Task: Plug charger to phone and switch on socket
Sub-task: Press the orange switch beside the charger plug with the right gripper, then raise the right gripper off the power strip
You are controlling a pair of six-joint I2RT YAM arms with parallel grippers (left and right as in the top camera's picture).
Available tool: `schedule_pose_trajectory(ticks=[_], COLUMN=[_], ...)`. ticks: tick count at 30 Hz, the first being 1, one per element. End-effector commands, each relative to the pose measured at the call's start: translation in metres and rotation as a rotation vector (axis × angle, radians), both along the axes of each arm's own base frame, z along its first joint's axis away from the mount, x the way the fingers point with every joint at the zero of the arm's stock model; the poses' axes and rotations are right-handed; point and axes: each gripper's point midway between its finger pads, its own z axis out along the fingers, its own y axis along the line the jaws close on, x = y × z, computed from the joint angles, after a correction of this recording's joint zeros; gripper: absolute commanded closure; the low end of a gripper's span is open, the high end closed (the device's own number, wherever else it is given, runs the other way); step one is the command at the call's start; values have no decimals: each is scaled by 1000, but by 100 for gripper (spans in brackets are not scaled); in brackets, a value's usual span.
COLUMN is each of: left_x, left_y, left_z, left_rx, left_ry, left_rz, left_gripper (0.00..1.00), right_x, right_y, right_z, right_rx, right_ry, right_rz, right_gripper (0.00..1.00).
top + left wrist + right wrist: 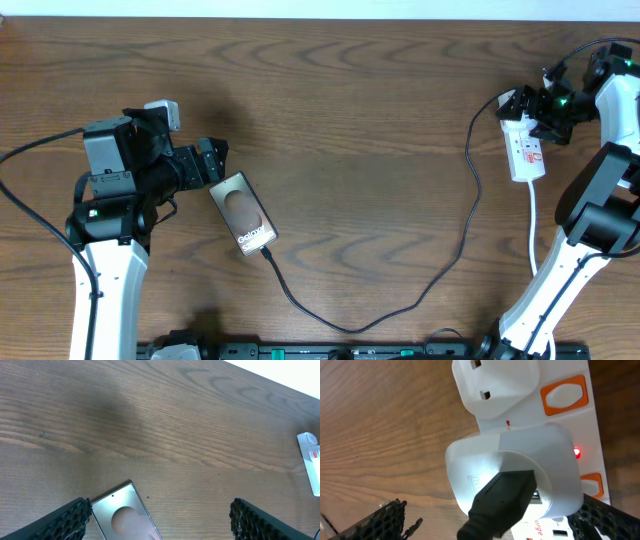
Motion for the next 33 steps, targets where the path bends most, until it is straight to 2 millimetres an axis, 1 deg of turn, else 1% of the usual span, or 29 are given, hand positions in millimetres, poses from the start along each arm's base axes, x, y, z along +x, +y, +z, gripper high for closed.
schedule_pose_trajectory(ticks=[1, 6, 9, 10, 13, 14, 16, 21, 25, 26, 29, 33], left_x=[1, 1, 1, 1, 1, 1, 1, 1, 1, 1, 1, 1], left_y=[-1, -1, -1, -1, -1, -1, -1, -1, -1, -1, -1, -1], left_z=[9, 9, 9, 9, 9, 9, 9, 9, 9, 9, 9, 9], left_rx=[6, 6, 6, 6, 6, 6, 6, 6, 6, 6, 6, 6], left_ry=[-29, -29, -29, -29, -29, -29, -29, -29, -29, -29, -29, -29], left_rz=[-17, -17, -17, -17, -17, -17, -17, -17, -17, -17, -17, -17], left_gripper=[10, 10, 10, 10, 9, 9, 10, 10, 9, 9, 9, 9], right_x=[-13, -34, -45, -47, -52, -53, -54, -51, -51, -45, -39, -40], right_y=[-1, -33, -53, -58, -70, -75, -79, -79, -73, -72, -58, -40], right_z=[-12, -10, -1, 2, 16, 27, 39, 76, 114, 124, 155, 200], right_rx=[-10, -109, -169, -182, -220, -238, -257, -270, -271, -271, -236, -220], right_ry=[102, 194, 240, 247, 265, 265, 262, 225, 174, 135, 34, -81], right_rz=[-50, -115, -160, -166, -195, -205, -217, -222, -231, -233, -224, -235], right_gripper=[1, 1, 1, 1, 1, 1, 1, 1, 1, 1, 1, 1])
